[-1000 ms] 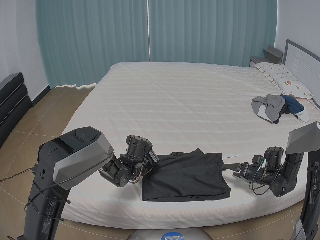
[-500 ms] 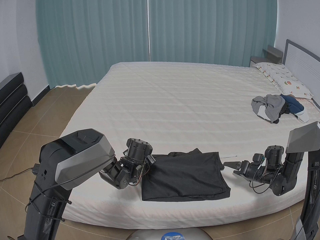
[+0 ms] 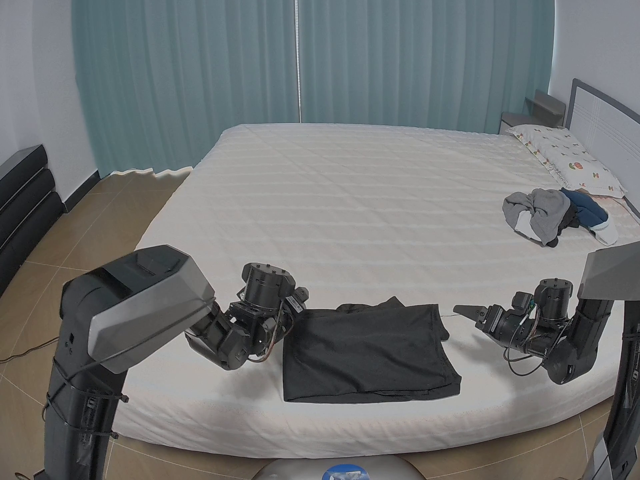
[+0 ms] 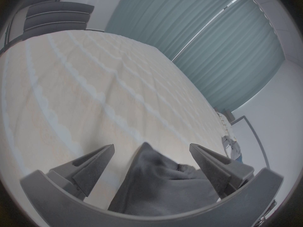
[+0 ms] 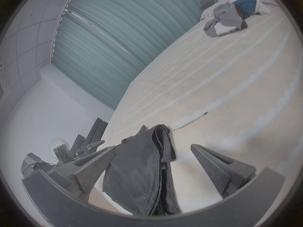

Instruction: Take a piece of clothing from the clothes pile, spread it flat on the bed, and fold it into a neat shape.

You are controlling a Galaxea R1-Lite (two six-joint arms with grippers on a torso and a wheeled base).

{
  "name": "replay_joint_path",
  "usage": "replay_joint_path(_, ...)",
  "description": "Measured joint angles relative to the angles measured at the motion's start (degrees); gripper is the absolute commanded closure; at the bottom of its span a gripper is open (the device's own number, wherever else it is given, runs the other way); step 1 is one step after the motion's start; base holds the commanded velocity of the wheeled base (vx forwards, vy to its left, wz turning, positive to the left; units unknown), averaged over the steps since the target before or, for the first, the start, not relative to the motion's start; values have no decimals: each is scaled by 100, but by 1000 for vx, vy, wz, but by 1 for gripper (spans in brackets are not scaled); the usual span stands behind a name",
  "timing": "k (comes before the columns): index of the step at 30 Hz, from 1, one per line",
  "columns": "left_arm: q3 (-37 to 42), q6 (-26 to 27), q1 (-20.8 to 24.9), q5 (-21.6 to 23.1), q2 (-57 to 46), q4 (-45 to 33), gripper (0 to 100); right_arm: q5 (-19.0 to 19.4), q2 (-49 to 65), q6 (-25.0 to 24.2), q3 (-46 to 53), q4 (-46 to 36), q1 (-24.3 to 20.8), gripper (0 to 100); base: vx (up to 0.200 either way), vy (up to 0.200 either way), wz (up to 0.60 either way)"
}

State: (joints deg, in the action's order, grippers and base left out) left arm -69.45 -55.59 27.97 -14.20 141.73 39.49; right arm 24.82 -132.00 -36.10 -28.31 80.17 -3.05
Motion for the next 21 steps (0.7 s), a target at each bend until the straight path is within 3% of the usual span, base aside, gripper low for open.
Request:
replay_joint_path(5,300,52,-129,145,-532,89,0,-284,590,35,290,-30,63,0,0,0,0)
replay_joint_path(11,887,507,-341,145,-1386,312,0,-506,1773,154,847,-90,143,0,0,0,0)
replay_joint_path(21,2392,1554,-772,-27,-3349,1112,0,-638,4415,1161,1596,-965,430,0,0,0,0)
